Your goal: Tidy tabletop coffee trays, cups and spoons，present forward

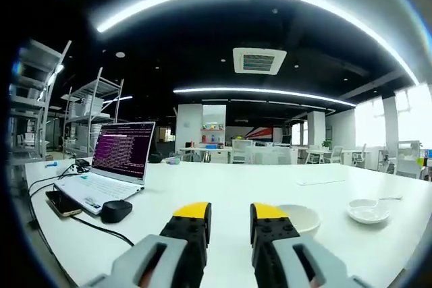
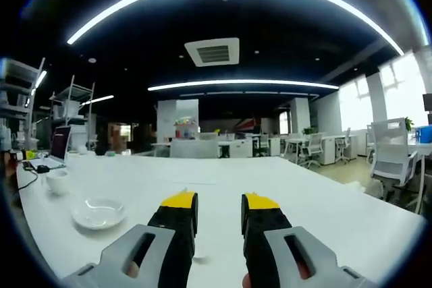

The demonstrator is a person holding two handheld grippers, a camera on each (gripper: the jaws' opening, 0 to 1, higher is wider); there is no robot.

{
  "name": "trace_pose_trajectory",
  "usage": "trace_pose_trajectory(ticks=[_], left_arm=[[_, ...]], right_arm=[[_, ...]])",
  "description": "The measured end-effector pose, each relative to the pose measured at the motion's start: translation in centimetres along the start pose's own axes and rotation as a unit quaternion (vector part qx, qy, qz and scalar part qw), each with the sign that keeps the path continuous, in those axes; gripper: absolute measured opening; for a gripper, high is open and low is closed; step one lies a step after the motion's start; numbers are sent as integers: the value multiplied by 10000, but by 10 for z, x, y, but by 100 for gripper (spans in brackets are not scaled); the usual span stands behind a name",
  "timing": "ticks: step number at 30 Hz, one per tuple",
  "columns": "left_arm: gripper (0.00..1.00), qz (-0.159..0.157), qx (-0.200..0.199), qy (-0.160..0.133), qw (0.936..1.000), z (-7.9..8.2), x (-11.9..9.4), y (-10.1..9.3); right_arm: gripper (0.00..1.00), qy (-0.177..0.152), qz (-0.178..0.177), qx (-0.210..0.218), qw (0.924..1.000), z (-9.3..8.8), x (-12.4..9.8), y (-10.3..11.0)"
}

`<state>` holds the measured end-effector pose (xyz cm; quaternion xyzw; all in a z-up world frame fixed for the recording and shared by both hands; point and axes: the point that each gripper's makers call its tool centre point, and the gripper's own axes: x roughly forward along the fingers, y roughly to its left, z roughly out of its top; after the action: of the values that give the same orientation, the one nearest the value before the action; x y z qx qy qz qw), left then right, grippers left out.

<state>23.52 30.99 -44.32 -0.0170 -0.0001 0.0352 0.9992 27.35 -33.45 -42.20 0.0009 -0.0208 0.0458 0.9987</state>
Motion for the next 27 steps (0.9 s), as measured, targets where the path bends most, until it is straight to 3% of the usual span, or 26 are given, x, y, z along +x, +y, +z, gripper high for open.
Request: trace_pose_trajectory(ticks=[9,15,27], left_arm=[[25,-168,63,131,9998,15,0,1],[25,-462,164,450,9978,21,6,-2],[26,-922,372,741,9923,43,10,-8]], right_arm=[[26,15,195,0,9998,12,8,3],[24,7,641,316,9974,30,18,22],[26,-38,1046,146,9944,66,34,55]])
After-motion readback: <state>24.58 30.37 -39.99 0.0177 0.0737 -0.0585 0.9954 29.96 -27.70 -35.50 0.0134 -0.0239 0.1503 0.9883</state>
